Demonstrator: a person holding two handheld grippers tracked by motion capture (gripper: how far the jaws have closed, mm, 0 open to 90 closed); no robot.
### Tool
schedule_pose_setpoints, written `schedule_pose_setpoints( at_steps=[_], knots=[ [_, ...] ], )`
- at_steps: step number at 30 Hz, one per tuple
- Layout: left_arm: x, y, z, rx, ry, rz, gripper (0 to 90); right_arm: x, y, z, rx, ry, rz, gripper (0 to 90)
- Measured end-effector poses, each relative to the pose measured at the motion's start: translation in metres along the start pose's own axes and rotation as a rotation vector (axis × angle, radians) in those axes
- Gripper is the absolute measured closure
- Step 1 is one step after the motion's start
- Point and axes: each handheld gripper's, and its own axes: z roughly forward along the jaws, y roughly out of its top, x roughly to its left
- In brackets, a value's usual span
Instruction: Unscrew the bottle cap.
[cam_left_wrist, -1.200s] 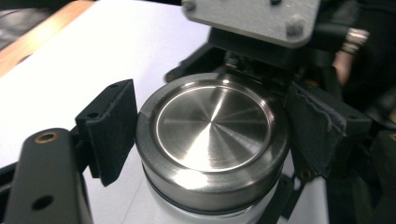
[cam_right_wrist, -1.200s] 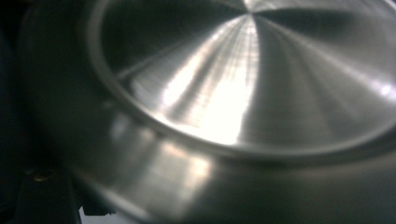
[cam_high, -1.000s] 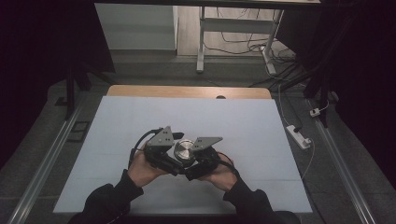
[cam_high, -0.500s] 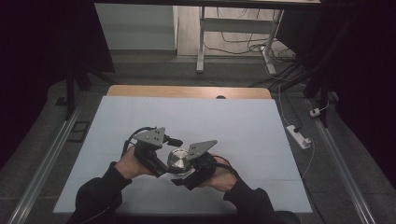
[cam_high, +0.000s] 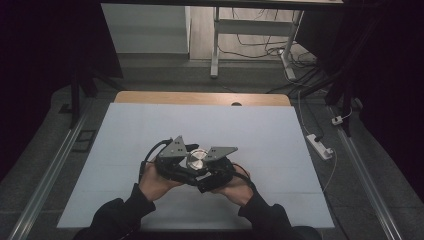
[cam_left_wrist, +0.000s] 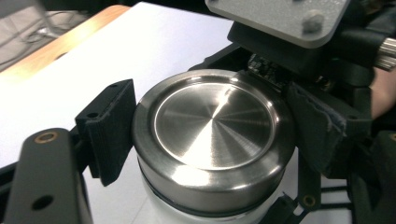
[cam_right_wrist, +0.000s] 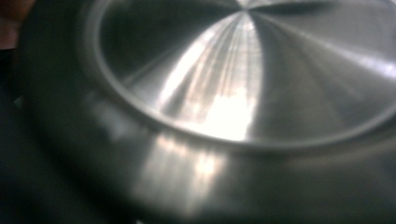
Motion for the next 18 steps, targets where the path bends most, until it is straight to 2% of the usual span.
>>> schedule_pose_setpoints(
  at_steps=[2, 4, 5, 6, 8, 11, 16, 18],
  knots=[
    [0.005, 0.001, -0.004, -0.010, -0.049, -0.007, 12.7, -0.001, 0.000, -0.001, -0.008, 0.009, 0.012, 15.1],
    [0.012, 0.001, -0.011, -0.024, -0.124, -0.013, 9.5, -0.002, 0.002, -0.004, -0.028, 0.038, 0.009, 15.1],
    [0.016, 0.000, -0.015, -0.032, -0.162, -0.002, 9.8, -0.002, 0.003, -0.006, -0.032, 0.052, 0.001, 15.1],
    [0.019, -0.001, -0.018, -0.034, -0.180, 0.007, 10.4, -0.001, 0.004, -0.007, -0.036, 0.080, -0.011, 15.1],
    [0.025, -0.004, -0.023, -0.033, -0.264, 0.036, 12.4, 0.002, 0.006, -0.009, -0.039, 0.111, -0.034, 15.1],
    [0.029, -0.007, -0.027, -0.025, -0.328, 0.069, 13.5, 0.007, 0.007, -0.008, -0.026, 0.154, -0.080, 15.1],
    [0.028, -0.009, -0.028, -0.006, -0.382, 0.122, 16.2, 0.019, 0.006, -0.002, 0.016, 0.192, -0.130, 15.1],
    [0.026, -0.010, -0.026, 0.006, -0.380, 0.146, 19.7, 0.021, 0.005, 0.000, 0.020, 0.193, -0.137, 15.1]
  ],
)
